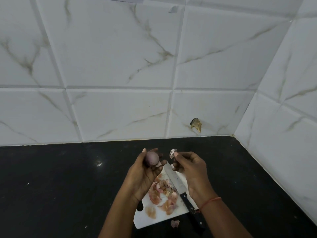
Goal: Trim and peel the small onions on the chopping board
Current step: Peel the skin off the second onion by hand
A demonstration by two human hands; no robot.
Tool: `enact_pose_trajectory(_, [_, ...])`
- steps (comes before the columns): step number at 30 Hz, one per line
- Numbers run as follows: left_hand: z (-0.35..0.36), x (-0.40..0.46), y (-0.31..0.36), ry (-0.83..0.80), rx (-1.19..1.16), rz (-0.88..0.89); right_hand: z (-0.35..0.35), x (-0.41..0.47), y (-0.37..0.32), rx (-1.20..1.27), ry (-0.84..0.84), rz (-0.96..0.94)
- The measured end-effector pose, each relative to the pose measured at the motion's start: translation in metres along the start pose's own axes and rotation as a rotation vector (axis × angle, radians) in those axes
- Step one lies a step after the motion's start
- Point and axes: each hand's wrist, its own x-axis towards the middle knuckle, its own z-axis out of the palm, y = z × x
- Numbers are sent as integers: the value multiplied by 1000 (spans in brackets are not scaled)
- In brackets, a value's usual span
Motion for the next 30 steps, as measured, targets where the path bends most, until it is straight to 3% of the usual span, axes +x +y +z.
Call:
enact_pose_trajectory(6, [6, -3, -2, 30, 92, 11, 2, -1, 5, -228, -102, -118])
enact_pose_trajectory(10, [0, 4, 1, 55, 179, 103, 5, -4, 8, -396, -76, -285])
enact_pose_trajectory(14, [-5, 3, -1, 7, 281, 99, 16, -15, 7, -515, -214, -487])
enact_pose_trajectory(18, [6, -2, -7, 41, 335, 144, 22, -17, 11, -575, -168, -644])
enact_pose_trajectory(30, [12, -4, -12, 35, 385, 171, 13, -15, 6, -612, -160, -745])
